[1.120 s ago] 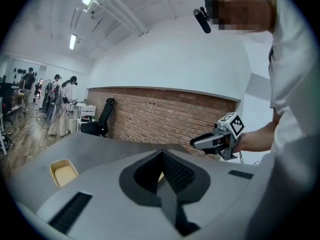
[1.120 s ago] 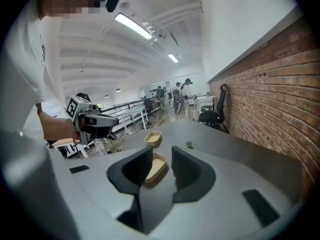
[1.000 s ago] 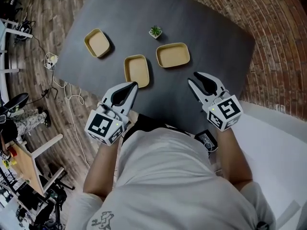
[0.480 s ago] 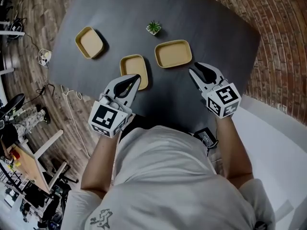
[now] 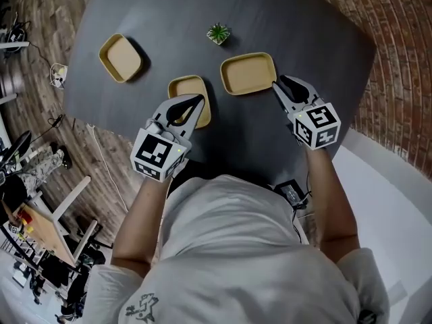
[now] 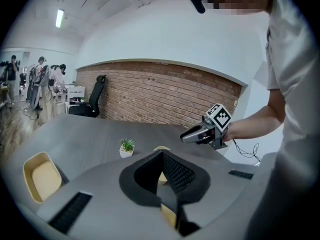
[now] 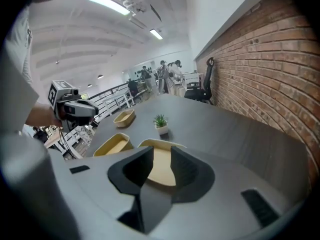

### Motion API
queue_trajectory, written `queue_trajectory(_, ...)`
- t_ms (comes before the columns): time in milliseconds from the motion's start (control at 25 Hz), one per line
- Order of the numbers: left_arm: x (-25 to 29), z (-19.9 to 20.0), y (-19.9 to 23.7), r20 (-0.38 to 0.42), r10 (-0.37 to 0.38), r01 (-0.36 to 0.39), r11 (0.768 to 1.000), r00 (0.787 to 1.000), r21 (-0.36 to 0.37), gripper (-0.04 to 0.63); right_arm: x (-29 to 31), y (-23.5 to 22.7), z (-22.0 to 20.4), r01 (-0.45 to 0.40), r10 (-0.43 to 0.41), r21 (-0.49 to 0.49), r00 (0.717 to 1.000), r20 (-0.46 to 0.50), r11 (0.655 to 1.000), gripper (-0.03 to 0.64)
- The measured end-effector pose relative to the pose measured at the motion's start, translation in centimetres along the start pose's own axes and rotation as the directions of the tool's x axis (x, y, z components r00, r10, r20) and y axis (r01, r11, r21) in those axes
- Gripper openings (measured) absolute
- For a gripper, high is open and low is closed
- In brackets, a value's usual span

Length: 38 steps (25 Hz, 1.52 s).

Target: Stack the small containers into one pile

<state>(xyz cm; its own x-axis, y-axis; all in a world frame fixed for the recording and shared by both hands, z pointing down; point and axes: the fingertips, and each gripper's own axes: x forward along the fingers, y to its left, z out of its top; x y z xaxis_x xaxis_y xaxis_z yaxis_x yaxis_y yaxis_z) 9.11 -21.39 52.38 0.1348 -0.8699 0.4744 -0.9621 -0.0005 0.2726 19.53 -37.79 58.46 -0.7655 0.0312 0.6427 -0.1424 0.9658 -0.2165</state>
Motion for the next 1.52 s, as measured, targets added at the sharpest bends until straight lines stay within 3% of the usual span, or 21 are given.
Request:
queue_trajectory(680, 3.5, -3.4, 2.1, -0.088, -0.052, 0.05, 0.998, 0.995, -0.024, 0.011, 5.9, -5.4, -5.0, 0.088, -0.074, 0.083, 0.985, -0.154, 0.993, 0.114)
queue_trajectory(880, 3.8, -3.9, 2.1, -0.098, -0.07, 0.067, 0.997, 0.993, -0.029, 0.012, 7.1, -5.9, -6.5, 0.112, -0.097, 0.067, 0.974, -0.205, 0.991, 0.114)
queue_trajectory(1520, 3.1, -4.9, 1.6, -0.113, -0.084, 0.08, 0.996, 0.99, -0.035, 0.012, 8.0, -6.3, -6.8, 0.141, -0.112, 0.13, 0.971, -0.21, 0.981, 0.023)
